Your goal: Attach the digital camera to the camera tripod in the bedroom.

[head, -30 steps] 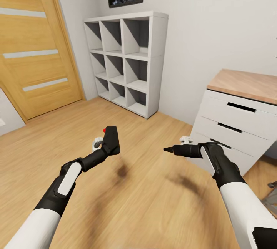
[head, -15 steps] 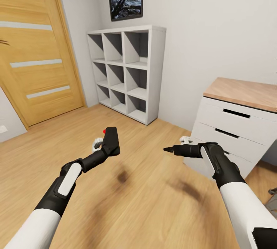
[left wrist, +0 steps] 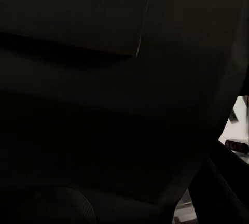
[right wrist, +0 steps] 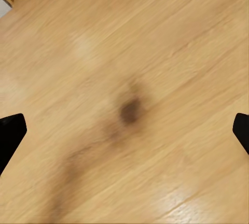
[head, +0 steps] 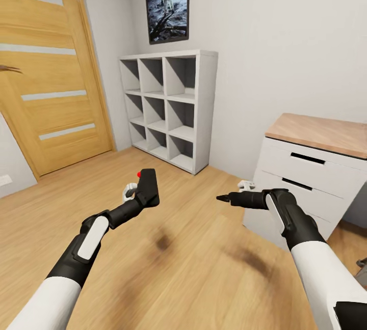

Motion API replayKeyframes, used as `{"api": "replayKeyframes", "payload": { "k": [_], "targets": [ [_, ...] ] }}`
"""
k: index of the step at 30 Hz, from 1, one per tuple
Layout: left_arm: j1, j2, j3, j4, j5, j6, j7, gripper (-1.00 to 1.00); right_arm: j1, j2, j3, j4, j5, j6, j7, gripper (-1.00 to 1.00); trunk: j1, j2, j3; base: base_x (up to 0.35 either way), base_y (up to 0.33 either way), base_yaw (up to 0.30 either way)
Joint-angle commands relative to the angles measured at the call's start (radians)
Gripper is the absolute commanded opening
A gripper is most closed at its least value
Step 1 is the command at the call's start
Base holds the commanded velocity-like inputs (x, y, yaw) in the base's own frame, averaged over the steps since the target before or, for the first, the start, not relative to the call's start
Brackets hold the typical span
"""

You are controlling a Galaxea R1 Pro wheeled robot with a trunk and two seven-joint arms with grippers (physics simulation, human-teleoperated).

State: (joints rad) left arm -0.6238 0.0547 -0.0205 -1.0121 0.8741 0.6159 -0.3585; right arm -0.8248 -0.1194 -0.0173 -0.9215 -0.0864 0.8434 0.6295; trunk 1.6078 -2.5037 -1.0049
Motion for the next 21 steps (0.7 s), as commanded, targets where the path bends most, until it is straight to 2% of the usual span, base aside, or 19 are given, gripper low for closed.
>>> {"api": "replayKeyframes", "payload": {
  "k": [1, 17, 21],
  "targets": [
    [0.000, 0.001, -0.001, -0.002, 0.005, 0.004, -0.001, -1.00, 0.000, 0.000, -0.001, 0.000, -0.009, 0.008, -0.002, 1.00, -0.001, 0.000, 0.003, 0.000, 0.000, 0.000],
    [0.000, 0.004, -0.004, -0.011, 0.002, 0.007, 0.000, -1.00, 0.000, 0.002, 0.000, 0.013, -0.012, 0.008, -0.003, 1.00, -0.008, 0.004, 0.065, 0.000, 0.000, 0.000],
    [0.000, 0.004, -0.004, -0.006, 0.002, 0.007, 0.000, -1.00, 0.000, 0.001, 0.000, 0.015, -0.014, 0.008, -0.002, 1.00, -0.023, 0.032, 0.077, 0.000, 0.000, 0.000]
  ]
}}
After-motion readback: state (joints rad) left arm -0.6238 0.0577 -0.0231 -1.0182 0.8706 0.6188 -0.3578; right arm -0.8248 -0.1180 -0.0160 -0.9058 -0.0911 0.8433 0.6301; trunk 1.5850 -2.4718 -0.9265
